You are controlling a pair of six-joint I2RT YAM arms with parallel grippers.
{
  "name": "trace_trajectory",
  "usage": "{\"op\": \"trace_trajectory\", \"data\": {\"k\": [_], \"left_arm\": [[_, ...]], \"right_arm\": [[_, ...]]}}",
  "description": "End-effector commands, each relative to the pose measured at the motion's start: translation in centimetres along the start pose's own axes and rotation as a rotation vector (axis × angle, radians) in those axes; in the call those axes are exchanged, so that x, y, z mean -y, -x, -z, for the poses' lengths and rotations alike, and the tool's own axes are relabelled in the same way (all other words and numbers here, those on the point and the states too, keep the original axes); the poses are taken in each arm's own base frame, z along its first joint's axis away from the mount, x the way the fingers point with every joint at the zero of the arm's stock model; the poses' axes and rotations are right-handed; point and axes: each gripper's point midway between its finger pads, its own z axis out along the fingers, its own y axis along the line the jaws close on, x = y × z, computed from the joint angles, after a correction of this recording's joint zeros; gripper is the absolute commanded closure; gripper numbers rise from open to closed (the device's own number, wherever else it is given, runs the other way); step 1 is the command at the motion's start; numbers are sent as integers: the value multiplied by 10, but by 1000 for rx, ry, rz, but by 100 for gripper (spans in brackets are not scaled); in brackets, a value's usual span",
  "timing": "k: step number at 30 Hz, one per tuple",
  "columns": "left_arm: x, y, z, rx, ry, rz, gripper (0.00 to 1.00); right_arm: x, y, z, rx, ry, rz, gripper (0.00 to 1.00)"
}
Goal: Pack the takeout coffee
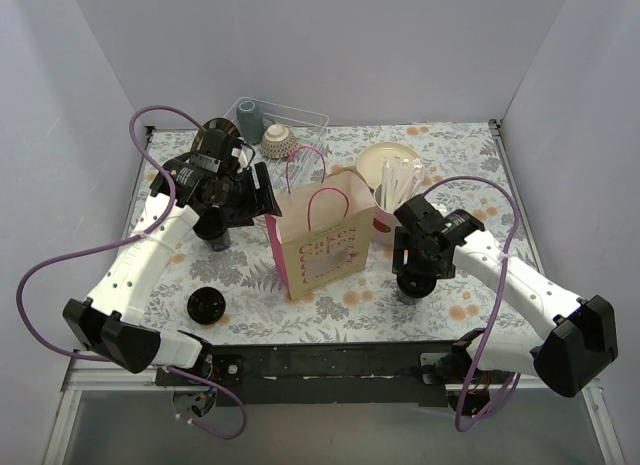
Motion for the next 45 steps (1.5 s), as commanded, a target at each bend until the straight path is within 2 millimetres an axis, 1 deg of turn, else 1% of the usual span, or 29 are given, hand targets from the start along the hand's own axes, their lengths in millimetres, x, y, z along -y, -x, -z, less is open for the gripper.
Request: {"op": "trace_trajectory", "data": {"k": [1,8,11,14,15,16,18,19,20,22,23,26,27,29,30,32,33,35,36,37,39,40,42,43,44,45], "left_arm": [[3,-2,14,17,-28,-16,33],[1,-4,14,4,-18,-12,34],[1,-5,14,-2,-13,1,35],[0,-7,12,-8,-9,10,38],[-1,-7,11,-10,-4,10,39],[-2,-7,9,-9,0,10,39],[-1,-2,7,2,5,5,41],[1,1,6,9,-1,1,42],[5,5,8,15,-13,-2,45],[10,7,6,7,-26,-1,49],[12,5,6,-6,-36,-2,51],[12,-1,7,-34,-43,-10,51],[13,-3,9,-46,-50,-14,49],[13,-5,11,-61,-44,-11,45],[14,-3,13,-56,-46,-9,45],[16,-3,16,-55,-51,-1,45],[18,-4,19,-60,-64,8,45],[21,-5,22,-53,-80,13,45],[22,-5,22,-51,-86,18,47],[22,-5,19,-53,-86,19,49],[21,-6,14,-64,-85,22,51],[20,-8,10,-73,-82,22,52],[18,-8,5,-82,-68,16,56],[16,-6,4,-70,-58,3,61],[16,-5,5,-65,-64,-5,64],[18,-3,6,-53,-72,-13,66]], "right_arm": [[0,-3,2,9,9,-17,12],[3,-9,0,-10,-2,-13,11],[4,-10,1,-6,-2,-9,13],[4,-7,3,8,5,0,20],[4,-6,5,13,10,2,25],[3,-3,8,27,14,5,27],[5,0,11,38,15,26,31],[5,3,15,45,18,33,32],[4,8,19,61,26,48,34],[4,15,26,89,29,70,38],[3,23,33,118,39,72,39],[7,34,47,161,32,123,41],[6,41,57,185,43,132,43],[7,44,66,194,50,139,43],[4,48,73,213,69,140,44],[2,50,80,224,91,141,45],[2,54,87,243,102,142,46],[6,58,94,266,92,158,46],[5,65,102,290,98,161,47],[7,70,107,311,87,183,47],[10,77,116,338,74,204,47],[11,88,129,385,74,233,47],[12,100,140,419,60,262,48],[13,112,155,468,56,262,48],[13,119,164,495,51,300,48],[9,128,167,511,54,318,47]]}}
